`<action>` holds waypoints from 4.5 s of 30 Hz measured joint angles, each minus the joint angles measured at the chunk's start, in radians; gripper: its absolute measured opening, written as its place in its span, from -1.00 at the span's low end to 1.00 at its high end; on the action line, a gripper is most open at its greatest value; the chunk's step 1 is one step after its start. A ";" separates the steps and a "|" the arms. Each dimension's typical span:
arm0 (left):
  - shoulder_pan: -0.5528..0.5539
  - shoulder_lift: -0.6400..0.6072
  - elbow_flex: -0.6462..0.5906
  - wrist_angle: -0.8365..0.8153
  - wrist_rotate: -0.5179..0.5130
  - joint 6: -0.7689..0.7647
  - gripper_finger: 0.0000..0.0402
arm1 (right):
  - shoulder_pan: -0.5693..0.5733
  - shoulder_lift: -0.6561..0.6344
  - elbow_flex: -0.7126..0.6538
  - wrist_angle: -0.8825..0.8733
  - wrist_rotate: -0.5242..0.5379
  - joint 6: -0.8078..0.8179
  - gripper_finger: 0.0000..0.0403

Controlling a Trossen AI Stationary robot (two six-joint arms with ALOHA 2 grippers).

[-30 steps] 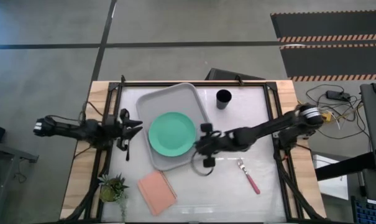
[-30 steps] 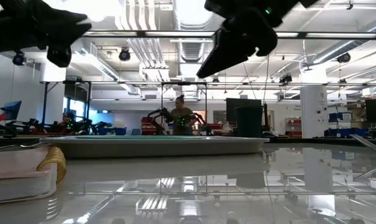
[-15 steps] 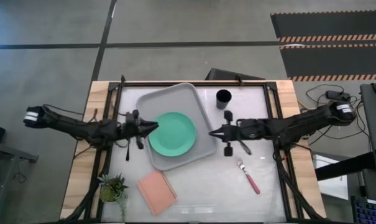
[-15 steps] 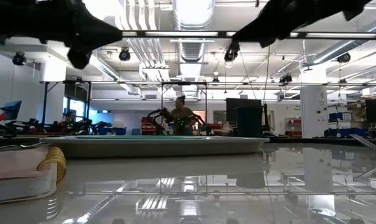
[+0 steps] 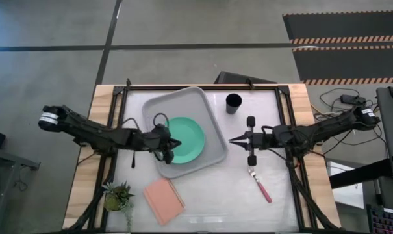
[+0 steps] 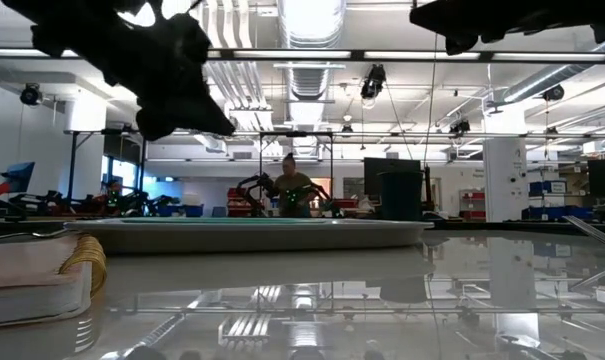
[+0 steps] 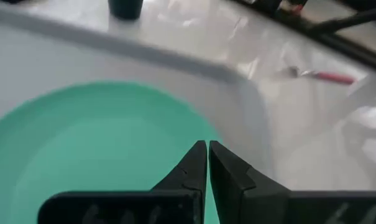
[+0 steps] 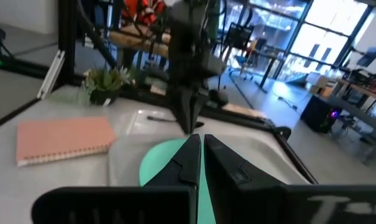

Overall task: Pick and place plate/cup/fork/spoon on tray
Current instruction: Put the green plate on the gray serving tray, then put the black cup on the top left of the gray serving tray

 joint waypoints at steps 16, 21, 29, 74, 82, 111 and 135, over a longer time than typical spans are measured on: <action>0.138 0.332 0.136 -0.014 0.019 -0.024 -1.00 | 0.000 -0.018 -0.033 -0.001 0.010 0.004 -0.96; 0.148 0.360 0.157 -0.059 0.017 -0.055 -1.00 | 0.000 -0.018 -0.034 -0.001 0.012 0.016 -0.96; 0.149 0.416 0.167 -0.088 -0.002 -0.102 -1.00 | 0.000 -0.015 -0.034 -0.002 0.038 0.014 -0.96; 0.147 0.308 0.291 -0.023 0.032 0.212 -1.00 | -0.028 -0.010 0.020 -0.228 0.244 0.273 -0.96; 0.147 0.093 0.288 0.043 0.029 0.545 -1.00 | -0.184 0.072 0.283 -0.771 0.237 0.506 -0.96; 0.148 -0.438 -0.021 0.106 0.014 0.666 -1.00 | -0.543 0.715 0.954 -1.378 0.138 0.641 -0.96; 0.147 -0.556 -0.084 0.109 0.014 0.659 -1.00 | -0.671 0.843 1.012 -1.407 0.012 0.641 -0.14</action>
